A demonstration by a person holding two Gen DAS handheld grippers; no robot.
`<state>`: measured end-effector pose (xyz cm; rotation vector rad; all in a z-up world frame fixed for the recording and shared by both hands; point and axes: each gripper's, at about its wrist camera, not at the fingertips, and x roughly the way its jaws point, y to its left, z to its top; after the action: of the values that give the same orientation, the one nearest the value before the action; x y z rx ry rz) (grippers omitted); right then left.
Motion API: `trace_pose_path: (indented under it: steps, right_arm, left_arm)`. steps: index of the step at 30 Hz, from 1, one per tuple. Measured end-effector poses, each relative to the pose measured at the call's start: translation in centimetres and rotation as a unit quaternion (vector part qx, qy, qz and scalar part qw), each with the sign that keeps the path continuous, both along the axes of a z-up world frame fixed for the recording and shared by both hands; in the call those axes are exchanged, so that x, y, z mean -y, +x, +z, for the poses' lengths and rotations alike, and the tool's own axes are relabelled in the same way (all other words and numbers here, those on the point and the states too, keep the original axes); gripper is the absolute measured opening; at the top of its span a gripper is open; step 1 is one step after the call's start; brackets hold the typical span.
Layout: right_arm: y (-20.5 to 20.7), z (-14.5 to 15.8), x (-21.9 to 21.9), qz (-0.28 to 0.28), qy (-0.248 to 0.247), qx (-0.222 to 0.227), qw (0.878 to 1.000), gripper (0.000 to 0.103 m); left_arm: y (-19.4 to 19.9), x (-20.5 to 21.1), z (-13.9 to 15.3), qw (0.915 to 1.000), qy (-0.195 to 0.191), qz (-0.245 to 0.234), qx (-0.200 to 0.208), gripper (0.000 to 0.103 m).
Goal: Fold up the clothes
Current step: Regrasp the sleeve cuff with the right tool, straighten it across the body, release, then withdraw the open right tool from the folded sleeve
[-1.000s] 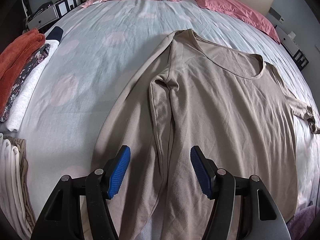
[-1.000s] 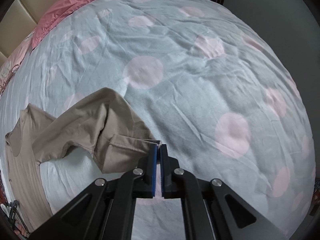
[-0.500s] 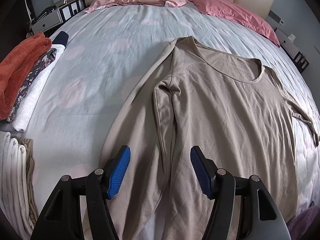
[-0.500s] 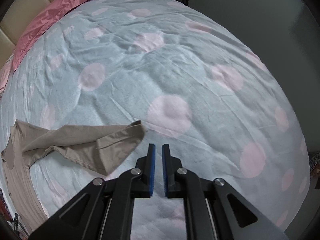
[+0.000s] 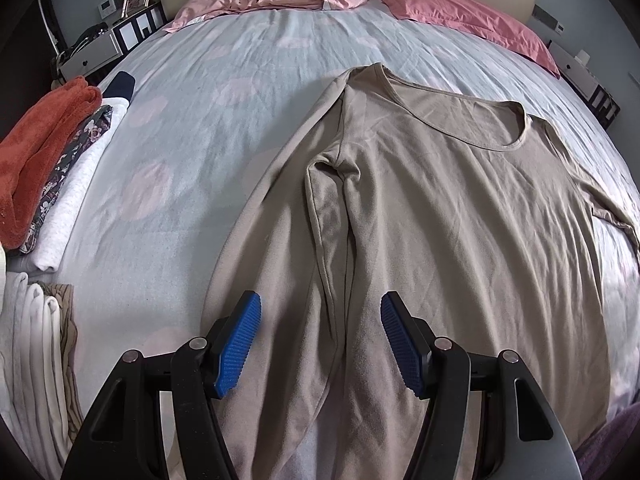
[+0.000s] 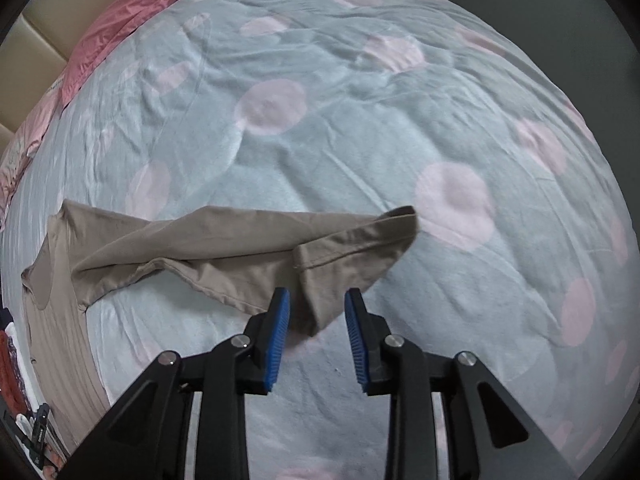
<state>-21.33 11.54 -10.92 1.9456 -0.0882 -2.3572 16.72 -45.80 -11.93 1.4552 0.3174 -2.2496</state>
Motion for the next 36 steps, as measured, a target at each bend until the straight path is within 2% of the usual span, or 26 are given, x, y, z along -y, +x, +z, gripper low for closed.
trace_pose_path:
  steps: [6, 9, 10, 13, 19, 22, 26, 31, 36]
  right_arm:
    - [-0.8, -2.4, 1.2, 0.000, 0.033, 0.010, 0.999, 0.027]
    - [-0.5, -2.5, 0.7, -0.009, 0.045, 0.002, 0.999, 0.010]
    - [-0.3, -2.2, 0.5, -0.011, 0.047, -0.002, 0.999, 0.006]
    - [0.6, -0.6, -0.7, -0.021, 0.043, -0.017, 0.999, 0.003]
    - [3.6, 3.3, -4.4, -0.070, 0.001, -0.036, 0.997, 0.001]
    - [5.3, 4.0, -6.2, -0.083, -0.012, -0.034, 0.996, 0.001]
    - [7.5, 2.4, -7.6, -0.091, -0.031, -0.015, 0.995, 0.001]
    - [9.8, -1.7, -9.3, -0.118, -0.055, 0.027, 0.991, 0.006]
    - [11.6, -2.4, -11.9, -0.148, -0.042, 0.035, 0.988, 0.006]
  left_arm:
    - [-0.7, 0.3, -0.6, 0.9999, 0.004, 0.000, 0.010, 0.064]
    - [-0.9, 0.1, -0.6, 0.9999, 0.003, -0.005, 0.012, 0.064]
    - [-0.9, 0.0, -0.6, 0.9999, 0.003, -0.007, 0.012, 0.064]
    - [-0.9, -0.1, -0.5, 0.9999, 0.003, -0.008, 0.011, 0.064]
    - [-0.4, 0.0, 0.1, 1.0000, 0.005, -0.003, 0.000, 0.064]
    - [0.0, 0.2, 0.2, 1.0000, 0.007, 0.003, -0.004, 0.064]
    - [0.2, 0.5, 0.4, 0.9998, 0.013, 0.010, -0.007, 0.064]
    - [0.6, 0.3, 0.7, 0.9998, 0.012, 0.011, -0.011, 0.064]
    - [0.9, 0.4, 0.8, 0.9997, 0.012, 0.015, -0.013, 0.064]
